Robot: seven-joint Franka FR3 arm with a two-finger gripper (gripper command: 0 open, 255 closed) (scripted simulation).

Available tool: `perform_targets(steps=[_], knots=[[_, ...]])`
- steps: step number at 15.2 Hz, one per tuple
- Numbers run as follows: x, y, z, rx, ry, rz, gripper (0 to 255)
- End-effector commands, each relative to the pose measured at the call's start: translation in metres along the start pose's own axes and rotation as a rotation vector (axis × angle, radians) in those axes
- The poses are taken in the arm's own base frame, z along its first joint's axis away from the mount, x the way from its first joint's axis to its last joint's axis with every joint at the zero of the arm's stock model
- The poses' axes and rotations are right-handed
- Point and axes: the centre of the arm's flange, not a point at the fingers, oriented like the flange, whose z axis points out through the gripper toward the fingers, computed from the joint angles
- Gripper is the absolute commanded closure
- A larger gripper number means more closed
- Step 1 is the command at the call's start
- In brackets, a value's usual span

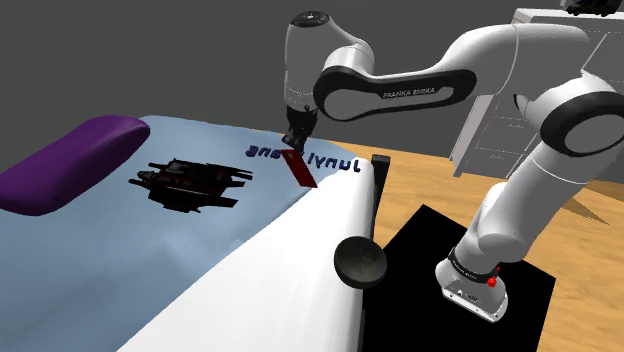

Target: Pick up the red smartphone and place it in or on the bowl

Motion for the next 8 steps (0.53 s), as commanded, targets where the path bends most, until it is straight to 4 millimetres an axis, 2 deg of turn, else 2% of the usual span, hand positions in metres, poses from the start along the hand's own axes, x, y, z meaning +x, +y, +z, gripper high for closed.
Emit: perform_targets(steps=[1, 8], knots=[[-0.021, -0.003, -0.012, 0.000, 0.000, 0.000, 255], [-0.104, -0.016, -0.052, 0.000, 0.000, 0.000, 255]])
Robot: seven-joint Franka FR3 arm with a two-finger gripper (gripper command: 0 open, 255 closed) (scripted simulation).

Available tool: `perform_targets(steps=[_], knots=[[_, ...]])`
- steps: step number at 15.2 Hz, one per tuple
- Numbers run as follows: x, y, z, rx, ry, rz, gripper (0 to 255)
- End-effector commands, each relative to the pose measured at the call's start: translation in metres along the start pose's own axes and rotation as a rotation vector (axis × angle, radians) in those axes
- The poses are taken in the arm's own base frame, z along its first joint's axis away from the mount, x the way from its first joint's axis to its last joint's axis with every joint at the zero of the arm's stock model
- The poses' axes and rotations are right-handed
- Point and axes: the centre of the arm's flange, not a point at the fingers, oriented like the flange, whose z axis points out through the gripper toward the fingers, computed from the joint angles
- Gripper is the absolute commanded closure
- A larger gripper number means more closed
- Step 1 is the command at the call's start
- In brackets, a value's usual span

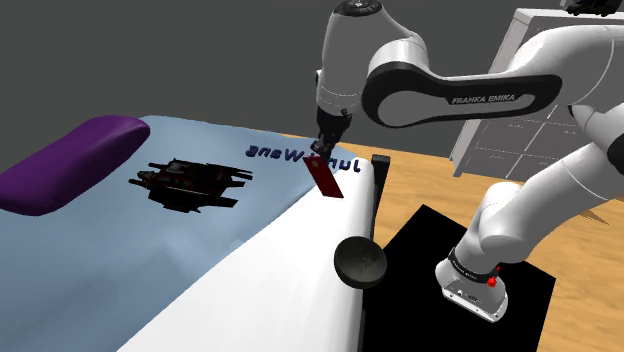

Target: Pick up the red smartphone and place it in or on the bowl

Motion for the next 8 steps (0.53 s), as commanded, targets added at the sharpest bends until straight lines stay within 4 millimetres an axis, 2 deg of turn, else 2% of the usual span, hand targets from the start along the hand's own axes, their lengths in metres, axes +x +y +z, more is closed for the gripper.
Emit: perform_targets(steps=[1, 8], knots=[[-0.024, -0.004, -0.010, 0.000, 0.000, 0.001, 255], [-0.107, -0.017, -0.050, 0.000, 0.000, 0.001, 255]])
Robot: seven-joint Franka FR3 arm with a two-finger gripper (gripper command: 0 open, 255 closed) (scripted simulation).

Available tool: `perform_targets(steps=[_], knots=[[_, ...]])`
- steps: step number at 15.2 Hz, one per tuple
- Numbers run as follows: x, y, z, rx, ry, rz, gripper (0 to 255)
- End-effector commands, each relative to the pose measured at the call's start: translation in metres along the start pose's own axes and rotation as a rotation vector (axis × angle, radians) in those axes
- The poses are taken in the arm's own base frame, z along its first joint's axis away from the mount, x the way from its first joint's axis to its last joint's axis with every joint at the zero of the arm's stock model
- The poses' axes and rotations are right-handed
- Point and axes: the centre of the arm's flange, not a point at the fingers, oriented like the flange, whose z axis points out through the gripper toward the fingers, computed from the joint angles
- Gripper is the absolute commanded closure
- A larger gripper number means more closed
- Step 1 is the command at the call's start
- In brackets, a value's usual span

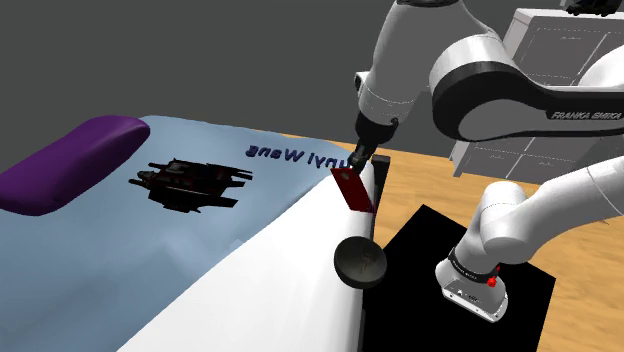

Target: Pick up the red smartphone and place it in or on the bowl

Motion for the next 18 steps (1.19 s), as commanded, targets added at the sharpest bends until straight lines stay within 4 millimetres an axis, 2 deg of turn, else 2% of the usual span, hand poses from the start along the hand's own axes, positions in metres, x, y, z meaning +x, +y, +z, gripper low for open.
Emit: perform_targets(steps=[1, 7, 18], knots=[[-0.023, -0.004, -0.012, 0.000, 0.000, 0.000, 255], [-0.098, -0.015, -0.048, 0.000, 0.000, 0.000, 255], [-0.110, -0.022, 0.008, 0.000, 0.000, 0.000, 255]])
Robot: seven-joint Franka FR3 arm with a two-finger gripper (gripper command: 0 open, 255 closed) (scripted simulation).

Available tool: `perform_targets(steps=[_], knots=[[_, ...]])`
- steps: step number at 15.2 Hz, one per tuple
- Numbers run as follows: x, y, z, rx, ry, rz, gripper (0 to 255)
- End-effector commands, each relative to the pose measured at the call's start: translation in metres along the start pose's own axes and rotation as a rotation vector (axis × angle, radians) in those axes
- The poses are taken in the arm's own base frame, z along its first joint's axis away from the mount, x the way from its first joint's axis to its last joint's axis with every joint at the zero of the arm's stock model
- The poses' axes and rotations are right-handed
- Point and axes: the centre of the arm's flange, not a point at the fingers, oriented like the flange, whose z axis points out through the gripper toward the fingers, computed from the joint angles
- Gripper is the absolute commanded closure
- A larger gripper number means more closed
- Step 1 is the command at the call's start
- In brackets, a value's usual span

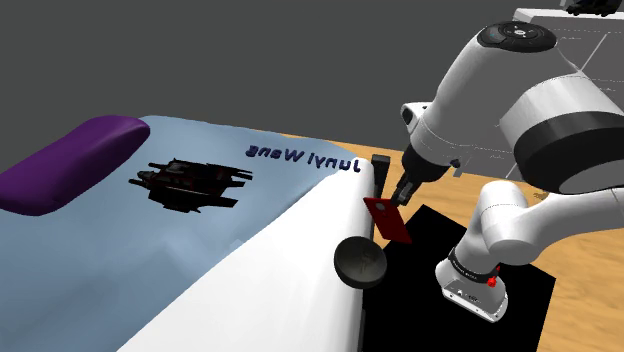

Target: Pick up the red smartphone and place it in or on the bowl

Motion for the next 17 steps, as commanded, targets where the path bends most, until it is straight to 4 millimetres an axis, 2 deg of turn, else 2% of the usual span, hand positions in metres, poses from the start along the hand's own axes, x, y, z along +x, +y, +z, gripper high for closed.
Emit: perform_targets(steps=[1, 17], knots=[[-0.002, -0.001, 0.011, 0.000, 0.000, 0.000, 255], [-0.020, -0.011, 0.093, 0.000, 0.000, 0.000, 255]])
